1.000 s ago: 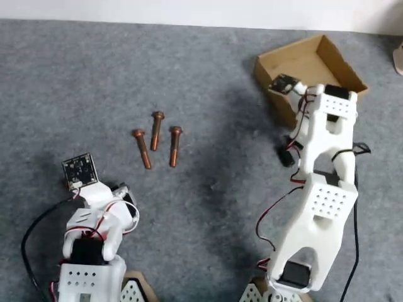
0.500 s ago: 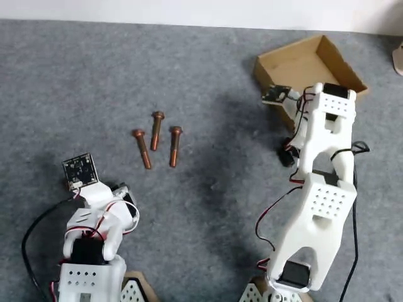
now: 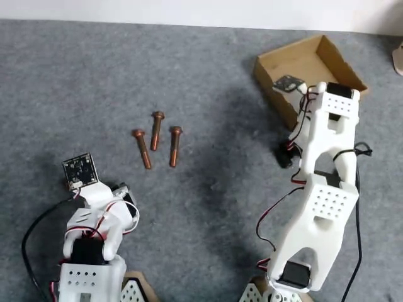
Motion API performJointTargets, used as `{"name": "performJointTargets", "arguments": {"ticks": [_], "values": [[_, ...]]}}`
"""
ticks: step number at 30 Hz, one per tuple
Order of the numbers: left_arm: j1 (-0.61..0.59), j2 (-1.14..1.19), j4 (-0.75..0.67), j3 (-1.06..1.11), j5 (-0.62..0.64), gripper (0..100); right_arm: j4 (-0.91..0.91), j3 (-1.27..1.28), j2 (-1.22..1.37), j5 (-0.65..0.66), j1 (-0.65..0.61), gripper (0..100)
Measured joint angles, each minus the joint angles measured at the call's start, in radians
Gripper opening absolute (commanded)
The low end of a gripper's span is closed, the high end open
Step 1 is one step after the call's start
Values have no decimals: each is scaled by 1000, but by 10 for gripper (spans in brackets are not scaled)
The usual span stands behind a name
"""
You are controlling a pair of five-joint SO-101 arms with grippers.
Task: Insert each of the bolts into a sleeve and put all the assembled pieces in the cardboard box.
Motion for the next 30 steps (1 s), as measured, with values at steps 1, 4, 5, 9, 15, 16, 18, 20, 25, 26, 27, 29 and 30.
{"name": "performJointTargets", "arguments": {"ticks": [1, 4, 5, 9, 15, 16, 18, 20, 25, 26, 27, 29, 30], "values": [[0, 0, 0, 0, 0, 59, 0, 0, 0, -5, 0, 44], [0, 0, 0, 0, 0, 59, 0, 0, 0, -43, -2, 135], [0, 0, 0, 0, 0, 59, 0, 0, 0, -54, 0, 154], [0, 0, 0, 0, 0, 59, 44, -18, 2, -63, -3, 159], [0, 0, 0, 0, 0, 59, 97, -18, 2, -51, -26, 159], [0, 0, 0, 0, 0, 59, 100, -18, 2, -46, -34, 159], [0, 0, 0, 0, 0, 59, 100, -18, 2, -43, -48, 159], [0, 0, 0, 0, 0, 59, 100, -18, 2, -43, -61, 159], [0, 0, 0, 0, 0, 59, 100, -66, 3, -43, -91, 159], [0, 0, 0, 0, 0, 59, 100, -66, 3, -40, -94, 159], [0, 0, 0, 0, 0, 59, 100, -66, 3, -32, -94, 159], [0, 0, 0, 0, 0, 59, 68, -68, 3, -17, -91, 159], [0, 0, 0, 0, 0, 59, 54, -68, 3, -15, -89, 159]]}}
